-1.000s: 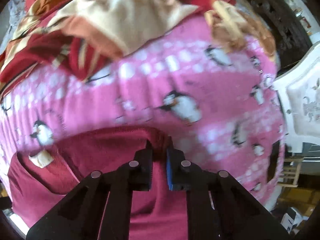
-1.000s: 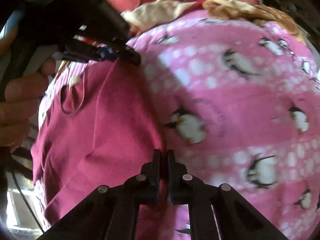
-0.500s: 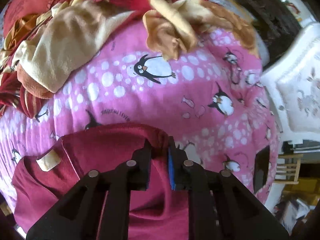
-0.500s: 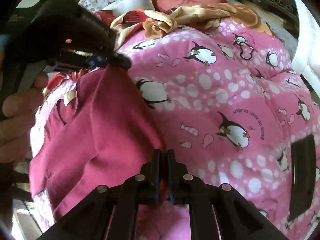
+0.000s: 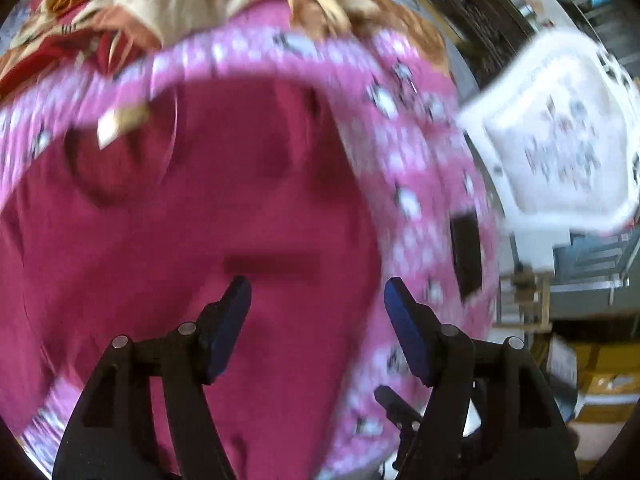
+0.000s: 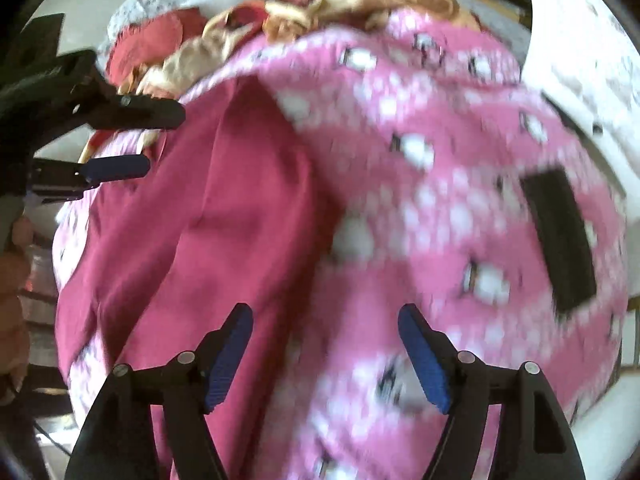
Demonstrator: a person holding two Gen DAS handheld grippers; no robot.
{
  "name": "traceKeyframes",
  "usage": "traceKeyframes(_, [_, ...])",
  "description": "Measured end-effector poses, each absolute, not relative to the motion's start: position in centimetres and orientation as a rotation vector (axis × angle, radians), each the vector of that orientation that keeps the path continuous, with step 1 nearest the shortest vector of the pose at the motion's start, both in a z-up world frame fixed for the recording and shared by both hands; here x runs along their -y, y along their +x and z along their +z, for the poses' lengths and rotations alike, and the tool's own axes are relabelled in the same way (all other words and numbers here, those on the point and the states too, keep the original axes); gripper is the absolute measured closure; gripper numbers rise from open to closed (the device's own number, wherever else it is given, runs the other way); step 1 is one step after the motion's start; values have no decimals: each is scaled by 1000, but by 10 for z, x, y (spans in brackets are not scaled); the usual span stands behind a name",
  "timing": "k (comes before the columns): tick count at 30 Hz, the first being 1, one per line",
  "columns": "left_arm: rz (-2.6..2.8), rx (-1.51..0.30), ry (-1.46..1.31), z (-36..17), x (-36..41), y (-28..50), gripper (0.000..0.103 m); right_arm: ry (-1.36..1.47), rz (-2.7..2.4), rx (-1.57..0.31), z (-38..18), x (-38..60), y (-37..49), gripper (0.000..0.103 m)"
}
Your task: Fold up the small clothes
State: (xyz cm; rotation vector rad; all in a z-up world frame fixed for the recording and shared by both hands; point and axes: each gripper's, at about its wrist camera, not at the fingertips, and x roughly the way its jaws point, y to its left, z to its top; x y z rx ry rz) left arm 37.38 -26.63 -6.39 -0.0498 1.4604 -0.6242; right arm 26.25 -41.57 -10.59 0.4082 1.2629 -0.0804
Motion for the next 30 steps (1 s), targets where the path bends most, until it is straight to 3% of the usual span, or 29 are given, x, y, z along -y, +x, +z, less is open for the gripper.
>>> traceKeyframes(13, [-565, -1485, -205, -72, 155, 224, 34, 347, -56, -1400, -105, 343, 160, 28])
traceKeyframes(30, [-646, -1548, -207, -77, 111, 165, 34, 294, -75, -1428, -86, 330, 114, 22])
